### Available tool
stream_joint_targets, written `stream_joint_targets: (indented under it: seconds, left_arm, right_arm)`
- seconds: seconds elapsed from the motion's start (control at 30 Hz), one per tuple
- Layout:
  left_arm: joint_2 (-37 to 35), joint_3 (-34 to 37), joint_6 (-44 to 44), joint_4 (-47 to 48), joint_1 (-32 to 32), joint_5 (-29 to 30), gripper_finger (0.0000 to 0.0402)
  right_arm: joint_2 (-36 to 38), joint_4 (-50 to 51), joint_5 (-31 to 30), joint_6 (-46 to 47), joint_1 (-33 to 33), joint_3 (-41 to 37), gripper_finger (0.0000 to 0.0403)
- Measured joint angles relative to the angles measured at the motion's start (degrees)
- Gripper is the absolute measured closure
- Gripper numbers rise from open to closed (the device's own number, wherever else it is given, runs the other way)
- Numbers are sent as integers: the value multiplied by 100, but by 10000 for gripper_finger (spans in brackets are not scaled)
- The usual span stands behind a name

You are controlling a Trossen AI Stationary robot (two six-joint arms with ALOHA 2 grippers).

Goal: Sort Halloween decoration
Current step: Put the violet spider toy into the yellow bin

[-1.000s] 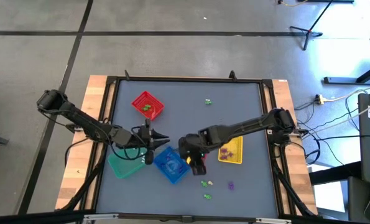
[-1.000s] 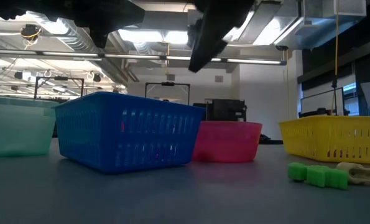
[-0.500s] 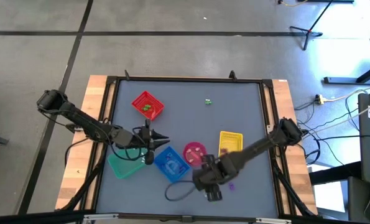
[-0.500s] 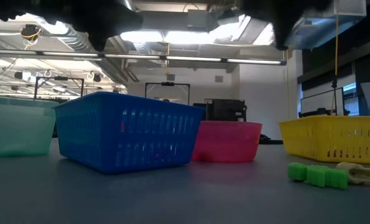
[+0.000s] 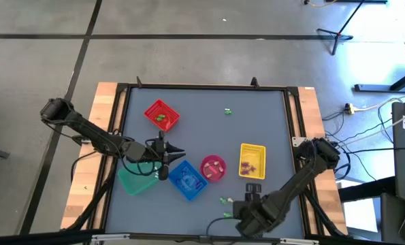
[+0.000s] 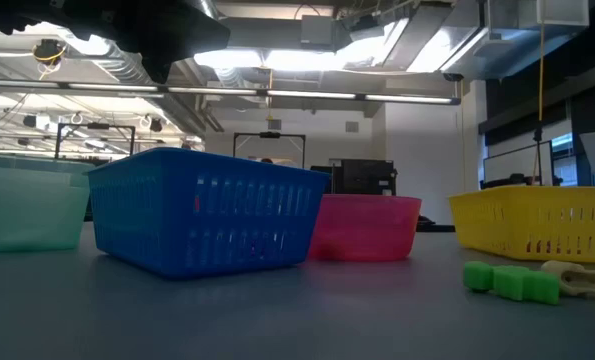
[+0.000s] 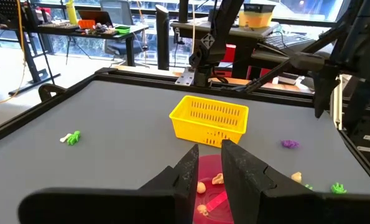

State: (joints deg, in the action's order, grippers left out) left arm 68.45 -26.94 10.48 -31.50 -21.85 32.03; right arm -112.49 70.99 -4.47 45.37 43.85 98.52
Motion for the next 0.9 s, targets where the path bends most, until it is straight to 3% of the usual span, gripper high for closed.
stream_joint_targets:
  seconds: [0.2, 0.33, 0.43, 0.63, 0.9]
  left_arm:
    - [1, 1, 2, -1, 0, 2, 346]
    - [0, 2, 4, -1, 0, 0, 346]
    - [0, 2, 3, -1, 0, 0, 346]
    - [1, 4, 3, -2, 1, 0, 346]
    - [0, 7, -7, -3, 2, 0, 346]
  right_arm:
    - [-2, 164, -486, 1766, 339, 0, 191]
    - [-2, 843, -910, 3090, 426, 0, 191]
    - [-2, 1371, -852, 3791, 418, -2, 191]
    - [-2, 1493, -726, 4159, 415, -204, 191]
    - [32, 1164, 175, 4149, 391, -1141, 192]
